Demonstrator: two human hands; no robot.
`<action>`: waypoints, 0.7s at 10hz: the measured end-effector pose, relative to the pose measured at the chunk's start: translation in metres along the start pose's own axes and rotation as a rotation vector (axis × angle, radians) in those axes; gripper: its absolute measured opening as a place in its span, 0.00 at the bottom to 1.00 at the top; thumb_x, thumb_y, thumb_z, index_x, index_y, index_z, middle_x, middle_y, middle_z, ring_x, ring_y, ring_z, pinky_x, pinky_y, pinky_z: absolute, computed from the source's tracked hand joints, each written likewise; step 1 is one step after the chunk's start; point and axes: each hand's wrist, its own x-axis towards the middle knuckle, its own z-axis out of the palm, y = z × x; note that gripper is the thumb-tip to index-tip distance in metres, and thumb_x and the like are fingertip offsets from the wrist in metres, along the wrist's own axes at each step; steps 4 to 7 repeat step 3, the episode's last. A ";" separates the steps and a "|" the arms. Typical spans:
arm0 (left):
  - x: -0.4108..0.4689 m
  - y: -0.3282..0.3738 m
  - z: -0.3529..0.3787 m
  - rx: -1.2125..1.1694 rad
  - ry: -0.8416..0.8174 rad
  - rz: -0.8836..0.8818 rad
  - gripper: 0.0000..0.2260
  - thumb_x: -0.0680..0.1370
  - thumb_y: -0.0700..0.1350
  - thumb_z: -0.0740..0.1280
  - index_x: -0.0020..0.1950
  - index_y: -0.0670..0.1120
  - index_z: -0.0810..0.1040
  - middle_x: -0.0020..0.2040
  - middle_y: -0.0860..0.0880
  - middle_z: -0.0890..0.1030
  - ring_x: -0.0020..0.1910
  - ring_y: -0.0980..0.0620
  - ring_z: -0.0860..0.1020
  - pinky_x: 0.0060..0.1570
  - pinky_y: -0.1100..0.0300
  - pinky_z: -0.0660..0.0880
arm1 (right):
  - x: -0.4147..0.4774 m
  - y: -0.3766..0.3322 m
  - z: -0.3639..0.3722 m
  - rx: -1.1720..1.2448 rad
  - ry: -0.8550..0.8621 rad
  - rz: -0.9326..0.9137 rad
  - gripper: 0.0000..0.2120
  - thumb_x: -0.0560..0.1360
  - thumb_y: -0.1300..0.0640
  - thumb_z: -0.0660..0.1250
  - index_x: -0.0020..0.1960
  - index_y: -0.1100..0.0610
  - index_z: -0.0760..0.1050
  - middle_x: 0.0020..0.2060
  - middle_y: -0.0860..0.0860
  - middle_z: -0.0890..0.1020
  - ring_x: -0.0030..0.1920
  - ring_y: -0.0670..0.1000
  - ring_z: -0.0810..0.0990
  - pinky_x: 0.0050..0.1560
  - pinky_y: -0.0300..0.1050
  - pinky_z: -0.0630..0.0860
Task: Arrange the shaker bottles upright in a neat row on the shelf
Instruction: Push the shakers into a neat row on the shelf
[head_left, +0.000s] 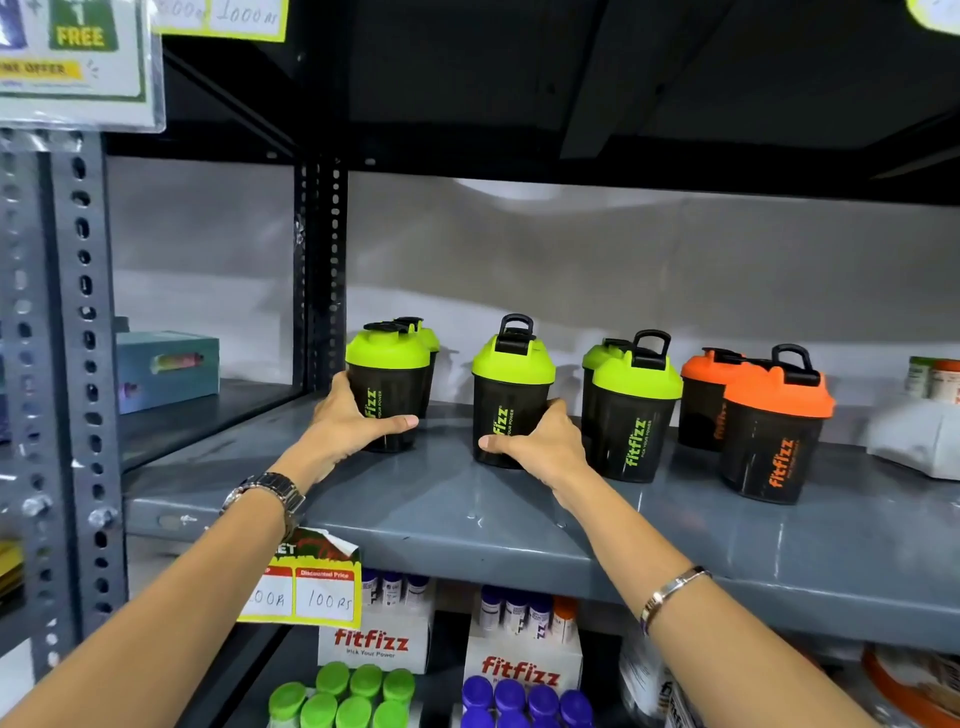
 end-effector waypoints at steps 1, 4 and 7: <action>-0.004 0.002 -0.001 0.001 -0.032 -0.001 0.45 0.62 0.49 0.79 0.71 0.45 0.56 0.65 0.45 0.72 0.63 0.46 0.69 0.59 0.56 0.67 | -0.004 -0.001 -0.001 -0.005 -0.013 -0.013 0.40 0.62 0.52 0.78 0.65 0.62 0.62 0.65 0.58 0.71 0.64 0.59 0.72 0.64 0.56 0.71; -0.012 0.006 -0.012 -0.039 -0.120 -0.004 0.58 0.67 0.49 0.76 0.72 0.46 0.28 0.77 0.45 0.53 0.74 0.48 0.56 0.71 0.51 0.56 | -0.013 0.007 -0.008 -0.051 -0.013 -0.100 0.39 0.70 0.45 0.71 0.70 0.62 0.56 0.70 0.59 0.65 0.68 0.60 0.67 0.67 0.56 0.66; -0.012 0.006 -0.012 -0.039 -0.120 -0.004 0.58 0.67 0.49 0.76 0.72 0.46 0.28 0.77 0.45 0.53 0.74 0.48 0.56 0.71 0.51 0.56 | -0.013 0.007 -0.008 -0.051 -0.013 -0.100 0.39 0.70 0.45 0.71 0.70 0.62 0.56 0.70 0.59 0.65 0.68 0.60 0.67 0.67 0.56 0.66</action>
